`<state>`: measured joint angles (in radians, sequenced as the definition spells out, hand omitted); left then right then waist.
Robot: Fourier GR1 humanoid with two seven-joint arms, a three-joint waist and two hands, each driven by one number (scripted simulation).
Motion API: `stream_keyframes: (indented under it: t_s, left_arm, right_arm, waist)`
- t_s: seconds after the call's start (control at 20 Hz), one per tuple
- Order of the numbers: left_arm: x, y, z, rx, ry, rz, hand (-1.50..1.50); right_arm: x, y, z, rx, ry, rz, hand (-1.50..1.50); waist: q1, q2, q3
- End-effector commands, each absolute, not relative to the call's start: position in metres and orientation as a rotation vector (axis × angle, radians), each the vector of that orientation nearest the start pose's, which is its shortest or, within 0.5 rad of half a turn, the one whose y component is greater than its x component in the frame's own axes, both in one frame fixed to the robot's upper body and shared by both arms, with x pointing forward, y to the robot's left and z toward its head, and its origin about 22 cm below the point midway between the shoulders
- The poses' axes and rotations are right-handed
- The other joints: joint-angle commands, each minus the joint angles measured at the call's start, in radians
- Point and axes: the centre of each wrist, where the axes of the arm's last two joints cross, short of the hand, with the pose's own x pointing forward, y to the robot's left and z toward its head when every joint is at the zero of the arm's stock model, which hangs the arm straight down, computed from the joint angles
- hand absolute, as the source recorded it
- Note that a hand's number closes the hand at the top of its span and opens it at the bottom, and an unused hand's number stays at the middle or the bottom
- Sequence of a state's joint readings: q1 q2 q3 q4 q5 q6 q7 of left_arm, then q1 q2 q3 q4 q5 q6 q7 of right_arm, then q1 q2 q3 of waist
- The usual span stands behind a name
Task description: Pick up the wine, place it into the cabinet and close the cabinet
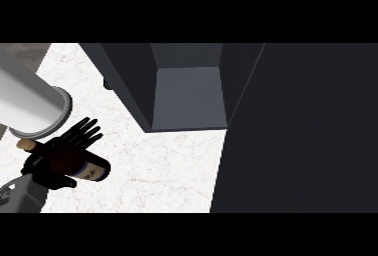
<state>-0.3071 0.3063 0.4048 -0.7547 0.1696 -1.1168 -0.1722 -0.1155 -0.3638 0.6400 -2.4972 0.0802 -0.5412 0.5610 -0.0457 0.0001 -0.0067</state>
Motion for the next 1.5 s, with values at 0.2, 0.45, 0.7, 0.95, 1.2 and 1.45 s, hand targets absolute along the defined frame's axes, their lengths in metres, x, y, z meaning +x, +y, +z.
stream_keyframes:
  t_s: [0.2,0.45,0.7,0.95,1.2,1.45]
  left_arm:
    - [0.273,0.375,-0.081,-0.973,-1.397,-0.226,1.50]
    - [0.265,0.382,-0.073,-0.930,-1.493,-0.232,1.50]
    - [0.247,0.354,-0.086,-0.467,-1.622,-0.035,1.50]
    - [0.217,0.310,-0.109,-0.191,-1.713,0.055,1.50]
    - [0.224,0.279,-0.109,-0.266,-1.725,0.019,1.50]
    - [0.210,0.263,-0.110,-0.335,-1.745,0.021,1.50]
  right_arm:
    - [0.095,-0.166,0.209,0.282,-1.946,0.164,-1.50]
    - [0.093,-0.169,0.207,0.278,-1.934,0.166,-1.50]
    - [0.098,-0.168,0.203,0.246,-1.921,0.146,-1.50]
    - [0.094,-0.175,0.208,0.257,-1.934,0.146,-1.50]
    - [0.084,-0.170,0.204,0.231,-1.939,0.123,-1.50]
    - [0.088,-0.168,0.192,0.220,-1.944,0.128,-1.50]
  waist:
    - [0.003,-0.001,0.000]
    - [0.012,-0.005,0.000]
    - [0.026,-0.013,0.002]
    - [0.027,-0.010,0.005]
    - [0.025,-0.007,0.005]
    - [0.030,-0.007,0.007]
